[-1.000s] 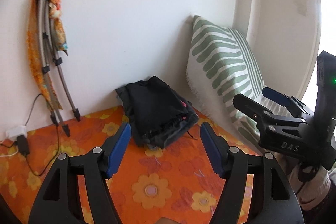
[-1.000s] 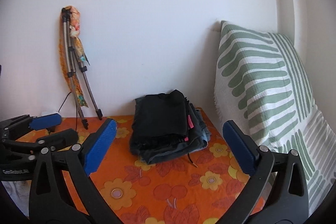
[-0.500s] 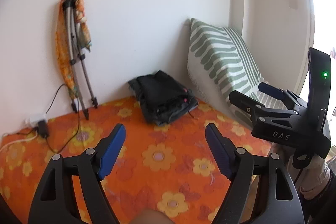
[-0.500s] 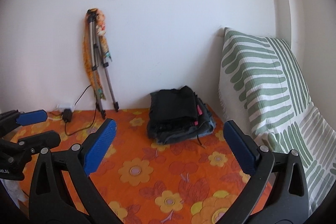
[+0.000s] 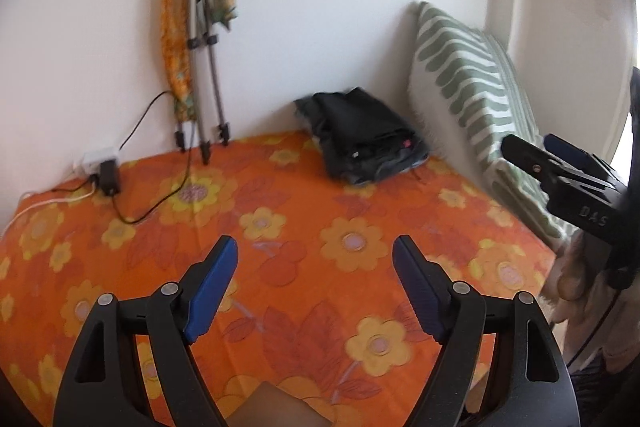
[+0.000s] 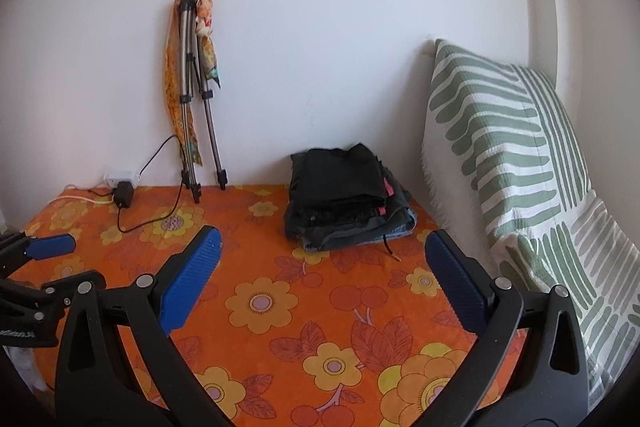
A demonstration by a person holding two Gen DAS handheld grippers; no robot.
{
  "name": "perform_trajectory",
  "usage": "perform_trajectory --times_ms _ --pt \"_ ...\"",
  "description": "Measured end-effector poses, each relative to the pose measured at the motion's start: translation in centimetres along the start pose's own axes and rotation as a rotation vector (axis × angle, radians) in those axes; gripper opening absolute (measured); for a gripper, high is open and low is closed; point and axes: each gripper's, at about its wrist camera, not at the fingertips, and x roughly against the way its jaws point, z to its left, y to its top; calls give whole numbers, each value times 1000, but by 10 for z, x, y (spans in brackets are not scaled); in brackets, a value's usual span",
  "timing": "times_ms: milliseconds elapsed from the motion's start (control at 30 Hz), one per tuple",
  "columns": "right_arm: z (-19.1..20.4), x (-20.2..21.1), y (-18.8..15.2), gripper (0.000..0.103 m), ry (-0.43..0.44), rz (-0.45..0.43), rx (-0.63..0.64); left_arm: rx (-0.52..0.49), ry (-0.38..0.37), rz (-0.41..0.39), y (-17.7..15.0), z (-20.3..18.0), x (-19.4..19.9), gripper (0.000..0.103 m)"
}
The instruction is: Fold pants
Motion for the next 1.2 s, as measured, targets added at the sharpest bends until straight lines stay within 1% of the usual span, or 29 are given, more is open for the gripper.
perform_trajectory --times_ms 100,267,567,1200 --pt "1 -7 -5 103 14 29 -4 20 12 20 -3 8 -3 80" --pt "3 -13 -12 103 17 53 8 25 26 14 -3 10 -1 80" --pt "3 -13 -12 103 17 52 6 -2 18 20 -5 2 -1 80" --pt "5 -10 -13 103 19 56 9 -10 20 14 -6 -1 1 80"
